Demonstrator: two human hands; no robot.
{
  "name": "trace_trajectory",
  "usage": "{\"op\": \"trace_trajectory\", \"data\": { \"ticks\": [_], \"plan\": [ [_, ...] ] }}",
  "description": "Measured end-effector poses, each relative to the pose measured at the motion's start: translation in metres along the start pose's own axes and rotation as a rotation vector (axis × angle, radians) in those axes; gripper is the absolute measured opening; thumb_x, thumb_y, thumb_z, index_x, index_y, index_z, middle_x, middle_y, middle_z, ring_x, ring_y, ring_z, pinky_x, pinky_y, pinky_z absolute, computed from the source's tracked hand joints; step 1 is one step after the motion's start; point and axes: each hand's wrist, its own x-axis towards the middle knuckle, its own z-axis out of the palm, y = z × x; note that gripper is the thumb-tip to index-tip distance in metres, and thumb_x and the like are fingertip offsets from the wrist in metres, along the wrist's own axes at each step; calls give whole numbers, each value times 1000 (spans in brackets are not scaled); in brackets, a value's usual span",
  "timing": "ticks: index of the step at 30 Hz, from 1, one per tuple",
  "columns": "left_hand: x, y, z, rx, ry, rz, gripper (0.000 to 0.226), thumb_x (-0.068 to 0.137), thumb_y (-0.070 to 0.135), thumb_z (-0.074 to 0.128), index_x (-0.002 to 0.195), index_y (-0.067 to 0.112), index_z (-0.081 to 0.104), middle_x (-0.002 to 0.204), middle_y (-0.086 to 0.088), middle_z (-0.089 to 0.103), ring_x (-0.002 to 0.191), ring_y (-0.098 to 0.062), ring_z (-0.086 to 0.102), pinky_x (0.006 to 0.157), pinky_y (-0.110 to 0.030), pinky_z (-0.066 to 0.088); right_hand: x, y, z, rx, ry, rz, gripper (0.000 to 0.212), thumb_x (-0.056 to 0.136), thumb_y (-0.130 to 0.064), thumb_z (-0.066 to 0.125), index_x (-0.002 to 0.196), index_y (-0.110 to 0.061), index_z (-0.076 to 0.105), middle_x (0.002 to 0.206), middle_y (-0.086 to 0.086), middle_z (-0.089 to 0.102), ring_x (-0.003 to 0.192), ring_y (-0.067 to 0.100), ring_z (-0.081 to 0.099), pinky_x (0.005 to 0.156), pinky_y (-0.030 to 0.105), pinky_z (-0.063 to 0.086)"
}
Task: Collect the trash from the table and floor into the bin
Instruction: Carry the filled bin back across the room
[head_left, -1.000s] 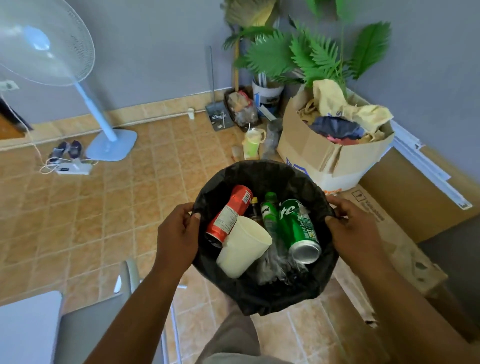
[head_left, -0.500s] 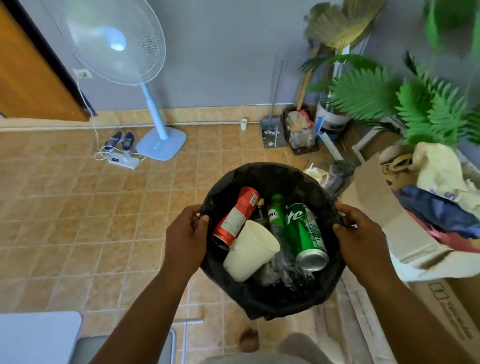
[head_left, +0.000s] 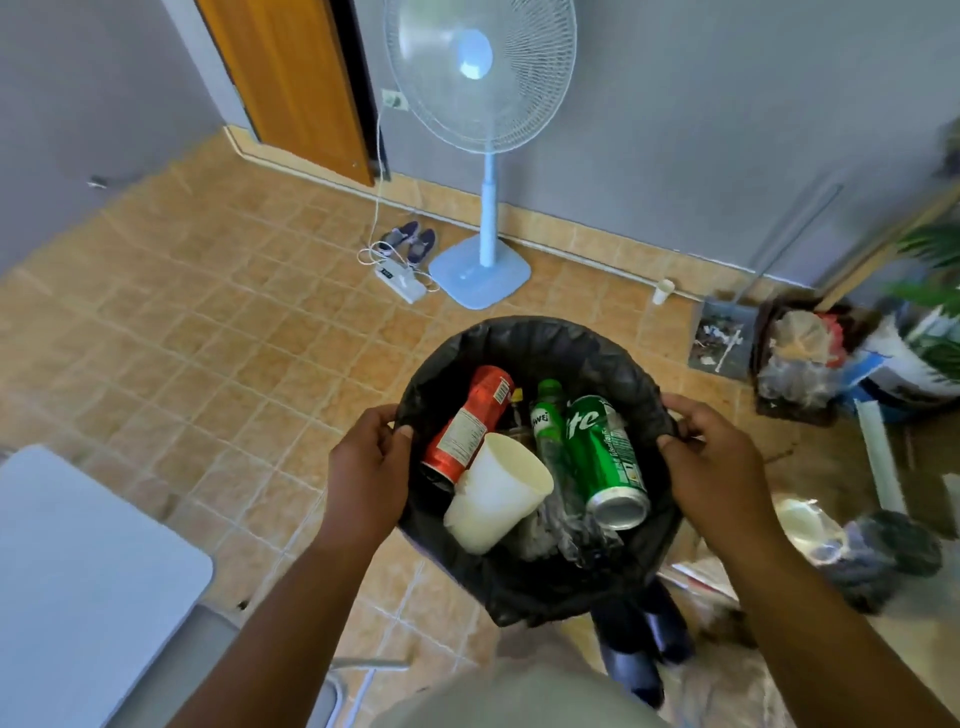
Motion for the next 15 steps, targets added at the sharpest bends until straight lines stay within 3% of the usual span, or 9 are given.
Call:
{"op": "trace_trajectory", "data": {
  "ticks": [6, 9, 11, 15],
  "plan": [
    [48, 7, -10, 9, 190, -117, 24, 93, 21, 57, 92, 45, 56, 77, -10, 64, 68, -21, 60, 63, -43, 51, 100, -40, 42, -39, -197, -183, 40, 90, -11, 58, 124, -30, 61, 102, -1, 65, 90, 19, 62, 79, 32, 48],
    [64, 0, -21, -11, 261, -204, 17, 94, 24, 56, 99, 40, 58, 80, -8, 65, 74, -22, 62, 69, -46, 53, 134, -67, 74, -44, -292, -243, 40, 90, -9, 58, 125, -28, 62, 97, 0, 64, 87, 21, 61, 77, 34, 48],
    [75, -8, -33, 19, 316, -247, 14, 93, 26, 56, 103, 36, 59, 79, -2, 65, 73, -16, 62, 66, -41, 52, 151, -86, 101, -50, -341, -275, 40, 89, -9, 58, 124, -29, 63, 94, -1, 63, 85, 20, 61, 74, 30, 44],
    [106, -32, -67, 75, 426, -279, 14, 93, 24, 57, 102, 34, 58, 71, 10, 60, 69, 2, 57, 56, -13, 40, 176, -127, 161, -94, -439, -346, 40, 89, -7, 59, 124, -25, 63, 95, -1, 64, 87, 21, 60, 78, 29, 42]
  ]
}}
